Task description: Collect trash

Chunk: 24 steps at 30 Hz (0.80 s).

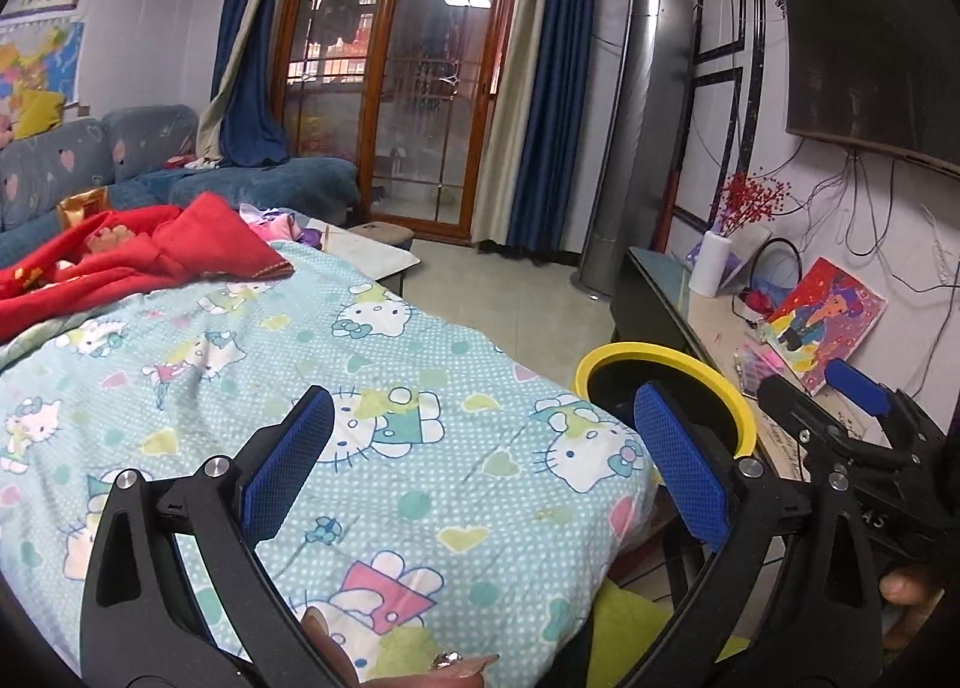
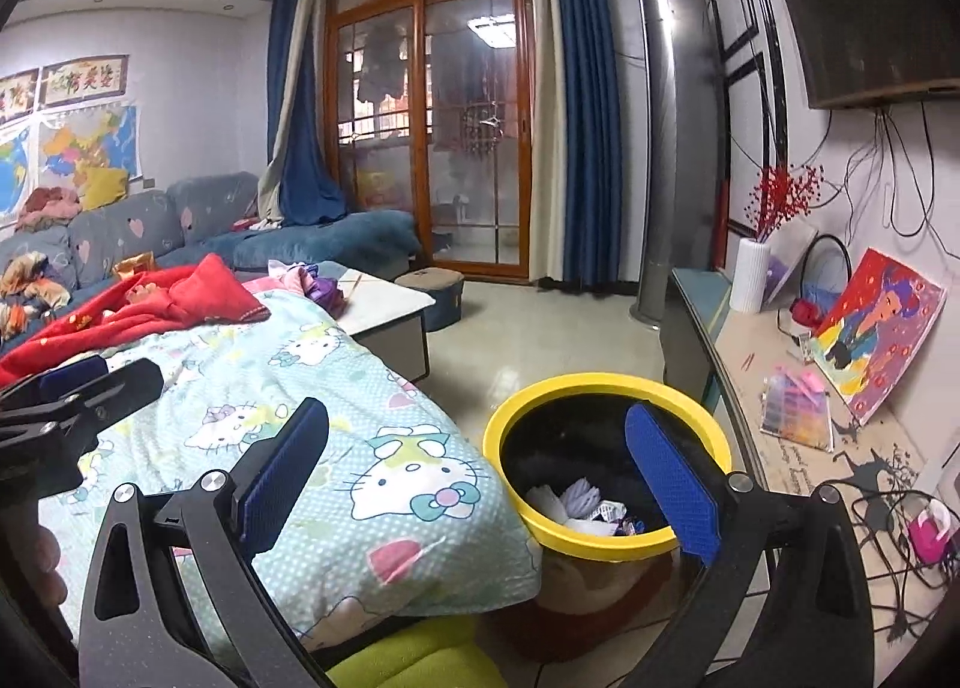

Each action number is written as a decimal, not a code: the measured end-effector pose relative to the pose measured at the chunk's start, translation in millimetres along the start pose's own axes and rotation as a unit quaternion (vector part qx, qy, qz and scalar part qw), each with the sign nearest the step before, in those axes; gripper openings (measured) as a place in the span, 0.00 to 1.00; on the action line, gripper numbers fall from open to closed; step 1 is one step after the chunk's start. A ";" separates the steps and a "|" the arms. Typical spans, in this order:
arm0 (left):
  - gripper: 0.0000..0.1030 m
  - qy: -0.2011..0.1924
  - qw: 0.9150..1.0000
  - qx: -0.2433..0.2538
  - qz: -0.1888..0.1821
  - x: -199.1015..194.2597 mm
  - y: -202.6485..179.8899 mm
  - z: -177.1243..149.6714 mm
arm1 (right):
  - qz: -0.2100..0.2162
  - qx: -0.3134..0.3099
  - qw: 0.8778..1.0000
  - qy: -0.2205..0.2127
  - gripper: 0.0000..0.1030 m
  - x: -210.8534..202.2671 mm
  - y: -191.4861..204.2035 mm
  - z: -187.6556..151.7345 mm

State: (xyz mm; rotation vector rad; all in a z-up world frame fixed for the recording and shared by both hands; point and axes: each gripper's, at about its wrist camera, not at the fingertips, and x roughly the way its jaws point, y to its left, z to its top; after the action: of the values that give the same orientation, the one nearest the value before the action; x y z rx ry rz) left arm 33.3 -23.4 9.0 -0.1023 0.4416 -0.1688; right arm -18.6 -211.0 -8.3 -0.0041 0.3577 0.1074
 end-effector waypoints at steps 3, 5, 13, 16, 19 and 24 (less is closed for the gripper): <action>0.89 0.002 1.000 0.001 -0.001 -0.2 -0.7 -1.4 | -0.001 -0.001 1.000 -0.006 0.94 -2.2 1.9 0.3; 0.89 0.003 1.000 0.001 0.001 0.1 -1.2 -1.7 | 0.000 -0.004 1.000 -0.007 0.94 -2.7 3.1 0.4; 0.89 0.004 1.000 0.007 -0.002 0.2 -3.1 -3.4 | 0.002 -0.007 1.000 -0.008 0.94 -2.9 4.5 -0.2; 0.89 0.003 1.000 0.008 0.000 -0.3 -2.3 -3.7 | 0.002 -0.006 1.000 -0.006 0.94 -2.1 4.2 -0.6; 0.89 0.004 1.000 0.007 0.001 -0.2 -1.4 -3.7 | 0.001 -0.006 1.000 -0.006 0.94 -1.9 4.3 -0.7; 0.89 0.003 1.000 0.007 0.002 0.1 -0.6 -3.5 | 0.001 -0.007 1.000 -0.005 0.94 -1.7 4.4 -0.6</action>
State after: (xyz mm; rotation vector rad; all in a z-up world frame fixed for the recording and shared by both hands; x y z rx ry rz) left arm 31.8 -24.2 5.9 -0.0862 0.4462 -0.1675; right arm -20.8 -206.8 -8.2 -0.0162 0.3464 0.1120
